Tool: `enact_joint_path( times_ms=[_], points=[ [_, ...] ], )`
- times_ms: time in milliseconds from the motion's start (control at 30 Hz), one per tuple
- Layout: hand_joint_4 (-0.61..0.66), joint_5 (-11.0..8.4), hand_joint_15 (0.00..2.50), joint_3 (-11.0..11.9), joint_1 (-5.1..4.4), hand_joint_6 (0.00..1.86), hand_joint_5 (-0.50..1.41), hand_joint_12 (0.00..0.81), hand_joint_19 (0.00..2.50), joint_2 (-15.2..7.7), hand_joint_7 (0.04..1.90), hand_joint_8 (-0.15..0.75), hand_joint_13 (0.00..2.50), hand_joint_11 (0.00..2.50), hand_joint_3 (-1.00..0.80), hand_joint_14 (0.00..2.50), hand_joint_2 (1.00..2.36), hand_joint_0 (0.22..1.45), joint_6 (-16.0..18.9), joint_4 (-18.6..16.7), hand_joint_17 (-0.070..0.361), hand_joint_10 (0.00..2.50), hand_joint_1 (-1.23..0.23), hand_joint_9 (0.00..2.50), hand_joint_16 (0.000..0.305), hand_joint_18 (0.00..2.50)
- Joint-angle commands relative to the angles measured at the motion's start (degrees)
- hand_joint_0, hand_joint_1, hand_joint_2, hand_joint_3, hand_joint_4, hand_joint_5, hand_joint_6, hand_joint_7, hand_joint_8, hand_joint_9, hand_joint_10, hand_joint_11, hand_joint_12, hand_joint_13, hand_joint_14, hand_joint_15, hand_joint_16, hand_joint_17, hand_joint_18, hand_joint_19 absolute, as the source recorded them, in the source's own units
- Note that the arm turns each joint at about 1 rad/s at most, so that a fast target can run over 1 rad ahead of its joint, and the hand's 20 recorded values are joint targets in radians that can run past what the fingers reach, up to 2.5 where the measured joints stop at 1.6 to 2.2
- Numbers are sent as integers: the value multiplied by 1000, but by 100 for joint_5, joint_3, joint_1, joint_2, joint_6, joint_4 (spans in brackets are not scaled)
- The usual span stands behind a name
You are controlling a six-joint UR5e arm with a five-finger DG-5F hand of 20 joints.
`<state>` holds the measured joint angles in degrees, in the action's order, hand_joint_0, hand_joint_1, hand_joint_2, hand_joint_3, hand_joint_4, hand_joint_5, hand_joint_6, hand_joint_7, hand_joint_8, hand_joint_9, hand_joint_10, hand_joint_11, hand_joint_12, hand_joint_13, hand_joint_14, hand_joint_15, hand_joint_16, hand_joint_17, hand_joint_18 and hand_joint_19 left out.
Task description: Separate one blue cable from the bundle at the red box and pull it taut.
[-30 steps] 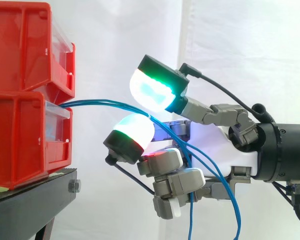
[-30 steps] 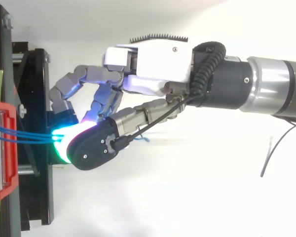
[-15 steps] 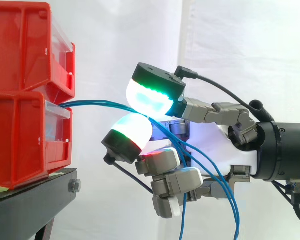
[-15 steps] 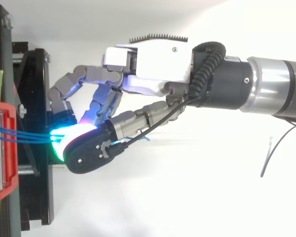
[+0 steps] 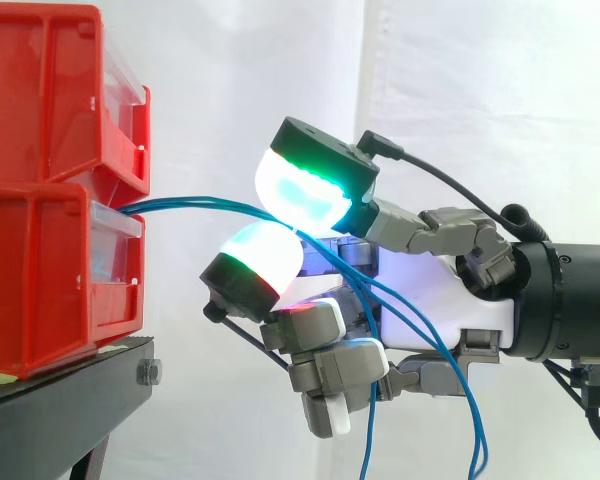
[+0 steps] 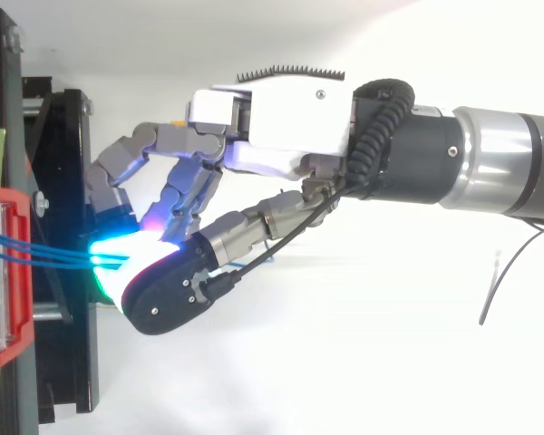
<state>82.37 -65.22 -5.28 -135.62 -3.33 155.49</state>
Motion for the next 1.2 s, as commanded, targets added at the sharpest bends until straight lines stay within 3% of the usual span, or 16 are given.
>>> enact_joint_path(
  times_ms=[0,400,633,1000,1100,1167],
  points=[
    [-44,-10,1485,1,-8,916,-191,337,884,0,1334,288,1154,1414,-500,22,1000,796,-1,7,118,20,-868,983,52,860],
    [0,-10,1471,1,-8,916,-178,345,874,0,1312,282,1165,1408,-500,24,1000,733,-1,16,117,20,-865,1012,52,879],
    [71,7,1474,1,-8,911,-167,348,894,0,1218,295,1172,1389,-500,25,1000,566,-1,7,119,19,-882,1037,53,885],
    [115,7,1446,1,0,898,-161,418,898,0,1162,351,1242,1368,-500,15,1000,430,-1,16,142,14,-657,1099,63,973],
    [107,16,1460,1,0,894,-162,394,913,0,1159,334,1235,1370,-500,17,1000,461,-1,7,135,16,-545,1114,60,955],
    [95,16,1481,1,9,883,-159,340,957,0,1230,301,1213,1371,-500,20,1000,551,-1,-1,118,20,-492,1114,52,899]
  ],
)
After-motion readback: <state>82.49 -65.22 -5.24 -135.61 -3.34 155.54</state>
